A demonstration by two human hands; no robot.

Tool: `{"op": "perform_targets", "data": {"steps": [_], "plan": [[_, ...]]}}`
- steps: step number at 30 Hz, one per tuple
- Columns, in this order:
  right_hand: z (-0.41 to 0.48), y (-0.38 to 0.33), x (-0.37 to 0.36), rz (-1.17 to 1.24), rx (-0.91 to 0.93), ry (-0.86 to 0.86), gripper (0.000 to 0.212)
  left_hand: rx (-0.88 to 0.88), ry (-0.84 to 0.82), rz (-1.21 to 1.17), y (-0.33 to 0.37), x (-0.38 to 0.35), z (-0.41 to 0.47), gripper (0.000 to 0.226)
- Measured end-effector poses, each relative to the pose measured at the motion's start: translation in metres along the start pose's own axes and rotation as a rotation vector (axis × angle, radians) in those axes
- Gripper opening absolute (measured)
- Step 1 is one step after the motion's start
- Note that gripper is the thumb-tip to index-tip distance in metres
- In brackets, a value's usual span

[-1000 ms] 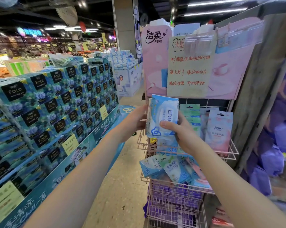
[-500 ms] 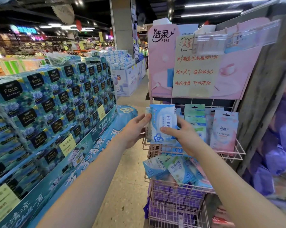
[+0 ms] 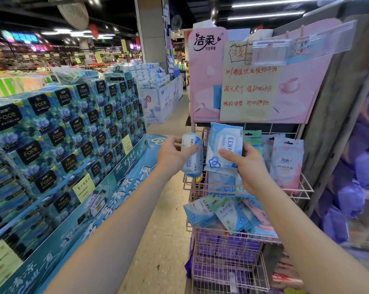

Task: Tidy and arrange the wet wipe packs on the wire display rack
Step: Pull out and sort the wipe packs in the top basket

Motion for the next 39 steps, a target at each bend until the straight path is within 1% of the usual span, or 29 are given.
{"op": "perform_targets", "data": {"steps": [4, 5, 6, 7, 8, 11, 13, 15, 17, 18, 19, 20, 22, 23, 25, 26, 27, 28, 29, 30, 31, 33, 34, 37, 39], "plan": [[0.000, 0.000, -0.003, -0.007, 0.002, 0.015, 0.047, 0.083, -0.076, 0.384, -0.010, -0.022, 0.001, 0.054], [0.000, 0.000, -0.003, -0.011, 0.000, 0.023, 0.046, 0.098, -0.085, 0.421, -0.015, -0.027, 0.001, 0.061], [0.001, 0.001, -0.003, -0.019, -0.005, 0.028, 0.046, 0.106, -0.071, 0.413, -0.020, -0.030, 0.002, 0.066], [0.002, 0.002, -0.002, -0.027, -0.010, 0.030, 0.047, 0.113, -0.045, 0.388, -0.023, -0.030, 0.004, 0.066], [0.003, 0.002, 0.000, -0.034, -0.018, 0.030, 0.047, 0.121, -0.022, 0.367, -0.022, -0.029, 0.006, 0.060], [0.008, 0.004, 0.005, -0.052, -0.047, 0.029, 0.046, 0.133, -0.017, 0.291, -0.018, -0.021, 0.007, 0.030], [0.010, 0.004, 0.002, -0.063, -0.052, 0.024, 0.048, 0.081, -0.012, 0.124, -0.013, -0.014, 0.006, 0.014], [0.012, 0.002, -0.006, -0.069, -0.055, 0.023, 0.060, 0.039, -0.061, -0.067, -0.004, -0.011, 0.000, 0.013], [0.013, 0.001, -0.018, -0.068, -0.077, 0.028, 0.083, 0.019, -0.185, -0.149, 0.010, -0.013, -0.012, 0.018], [0.014, 0.001, -0.023, -0.081, -0.091, 0.032, 0.089, 0.006, -0.231, -0.154, 0.014, -0.016, -0.015, 0.024], [0.015, 0.000, -0.028, -0.096, -0.095, 0.039, 0.087, -0.013, -0.252, -0.139, 0.015, -0.017, -0.015, 0.029], [0.016, -0.002, -0.032, -0.105, -0.095, 0.050, 0.079, -0.033, -0.246, -0.138, 0.017, -0.017, -0.015, 0.032], [0.019, -0.010, -0.039, -0.130, -0.068, 0.061, 0.063, -0.047, -0.180, -0.147, 0.021, -0.014, -0.012, 0.033], [0.021, -0.015, -0.041, -0.155, -0.056, 0.052, 0.057, -0.050, -0.150, -0.147, 0.022, -0.013, -0.010, 0.037], [0.025, -0.024, -0.045, -0.243, -0.061, -0.022, 0.044, -0.025, -0.093, -0.132, 0.022, -0.011, -0.009, 0.040], [0.026, -0.022, -0.045, -0.313, -0.098, -0.081, 0.038, 0.004, -0.077, -0.084, 0.019, -0.010, -0.011, 0.039], [0.028, -0.016, -0.044, -0.414, -0.157, -0.136, 0.034, 0.039, -0.083, 0.018, 0.013, -0.011, -0.011, 0.039], [0.028, -0.007, -0.041, -0.519, -0.229, -0.180, 0.034, 0.068, -0.103, 0.162, 0.005, -0.013, -0.011, 0.043], [0.028, 0.002, -0.038, -0.604, -0.282, -0.205, 0.039, 0.093, -0.135, 0.294, -0.004, -0.014, -0.010, 0.048], [0.028, 0.008, -0.034, -0.650, -0.302, -0.201, 0.046, 0.122, -0.139, 0.368, -0.011, -0.014, -0.008, 0.051], [0.027, 0.011, -0.031, -0.663, -0.289, -0.176, 0.055, 0.152, -0.135, 0.351, -0.014, -0.014, -0.008, 0.050], [0.027, 0.010, -0.028, -0.645, -0.222, -0.109, 0.070, 0.197, -0.116, 0.234, -0.015, -0.014, -0.006, 0.044], [0.027, 0.009, -0.028, -0.642, -0.193, -0.089, 0.072, 0.200, -0.110, 0.212, -0.015, -0.015, -0.004, 0.045], [0.027, 0.008, -0.031, -0.662, -0.153, -0.078, 0.066, 0.179, -0.108, 0.193, -0.012, -0.017, -0.004, 0.050], [0.029, 0.008, -0.033, -0.669, -0.131, -0.057, 0.071, 0.165, -0.104, 0.171, -0.012, -0.019, -0.004, 0.041]]}}
Point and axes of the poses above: each hand's wrist, its own z-axis towards the middle knuckle, its own x-axis out of the back of the hand, y = z × x, the point moved 4 cm from there along z, towards the middle knuckle, and after that the axes turned 4 degrees about -z, right-handed, at the moved point
